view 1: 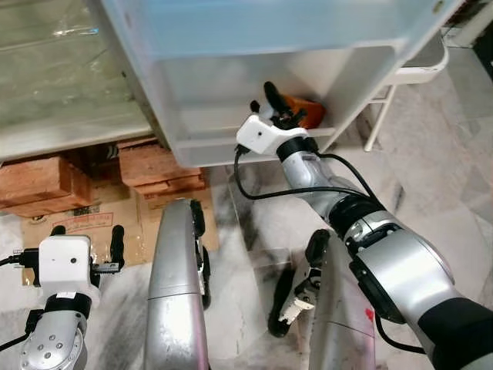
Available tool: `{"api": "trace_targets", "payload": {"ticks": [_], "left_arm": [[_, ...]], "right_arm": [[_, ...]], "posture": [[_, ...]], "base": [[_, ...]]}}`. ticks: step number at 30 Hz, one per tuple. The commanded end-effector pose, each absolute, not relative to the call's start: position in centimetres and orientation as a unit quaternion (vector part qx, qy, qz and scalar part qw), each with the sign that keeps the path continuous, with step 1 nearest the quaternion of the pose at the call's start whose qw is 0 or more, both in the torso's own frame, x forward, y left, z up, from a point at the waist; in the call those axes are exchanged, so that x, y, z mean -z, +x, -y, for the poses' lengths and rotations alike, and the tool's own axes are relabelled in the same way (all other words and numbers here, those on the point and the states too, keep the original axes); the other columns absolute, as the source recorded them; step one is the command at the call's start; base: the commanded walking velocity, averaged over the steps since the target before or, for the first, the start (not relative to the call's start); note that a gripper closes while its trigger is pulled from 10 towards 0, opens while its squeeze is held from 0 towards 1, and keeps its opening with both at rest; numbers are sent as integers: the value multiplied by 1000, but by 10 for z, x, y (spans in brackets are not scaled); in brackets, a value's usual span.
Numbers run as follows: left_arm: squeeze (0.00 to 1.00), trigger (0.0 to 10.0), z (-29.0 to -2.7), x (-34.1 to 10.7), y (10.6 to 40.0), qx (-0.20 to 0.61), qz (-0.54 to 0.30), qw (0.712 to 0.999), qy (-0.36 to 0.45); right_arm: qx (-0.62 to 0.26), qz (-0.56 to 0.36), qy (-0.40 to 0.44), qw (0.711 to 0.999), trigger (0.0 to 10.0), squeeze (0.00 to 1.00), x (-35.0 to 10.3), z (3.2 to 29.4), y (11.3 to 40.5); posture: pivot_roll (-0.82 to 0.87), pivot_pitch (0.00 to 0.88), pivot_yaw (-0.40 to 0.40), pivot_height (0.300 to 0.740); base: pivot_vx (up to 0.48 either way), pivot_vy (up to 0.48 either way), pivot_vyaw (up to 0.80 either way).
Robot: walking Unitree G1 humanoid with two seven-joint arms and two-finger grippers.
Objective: Restocking fridge
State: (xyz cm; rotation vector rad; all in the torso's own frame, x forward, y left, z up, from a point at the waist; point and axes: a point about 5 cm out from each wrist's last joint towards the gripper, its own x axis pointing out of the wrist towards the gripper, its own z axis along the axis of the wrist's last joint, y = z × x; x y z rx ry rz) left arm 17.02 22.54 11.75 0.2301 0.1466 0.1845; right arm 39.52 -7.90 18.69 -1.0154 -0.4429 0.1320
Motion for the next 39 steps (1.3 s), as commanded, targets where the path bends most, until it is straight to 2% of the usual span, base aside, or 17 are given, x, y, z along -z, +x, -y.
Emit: {"api": "trace_targets", "payload": {"ticks": [1, 6, 12, 24, 34, 39], "left_arm": [[0, 10000, -229, -111, 164, -104, -96, 983, 117], [0, 10000, -230, -110, 168, -103, -96, 983, 117], [0, 10000, -231, -109, 173, -104, -95, 983, 116], [0, 10000, -231, -109, 187, -104, -81, 985, 114], [0, 10000, -231, -109, 187, -109, -78, 985, 112], [0, 10000, -232, -108, 188, -115, -79, 984, 111]], "right_arm": [[54, 133, -506, 850, 10000, 898, -185, 144, 404], [100, 111, -491, 858, 10000, 871, -191, 172, 405], [129, 102, -483, 860, 10000, 871, -195, 190, 404], [109, 146, -456, 871, 10000, 878, -207, 184, 404], [98, 154, -453, 872, 10000, 882, -208, 180, 405], [94, 167, -423, 886, 10000, 878, -215, 178, 405]], "posture": [[324, 444, -65, 526], [310, 429, -63, 526], [297, 410, -57, 526], [278, 371, -64, 526], [278, 363, -69, 526], [275, 359, -75, 526]], "base": [[0, 0, 0], [0, 0, 0], [0, 0, 0], [0, 0, 0], [0, 0, 0], [0, 0, 0]]}}
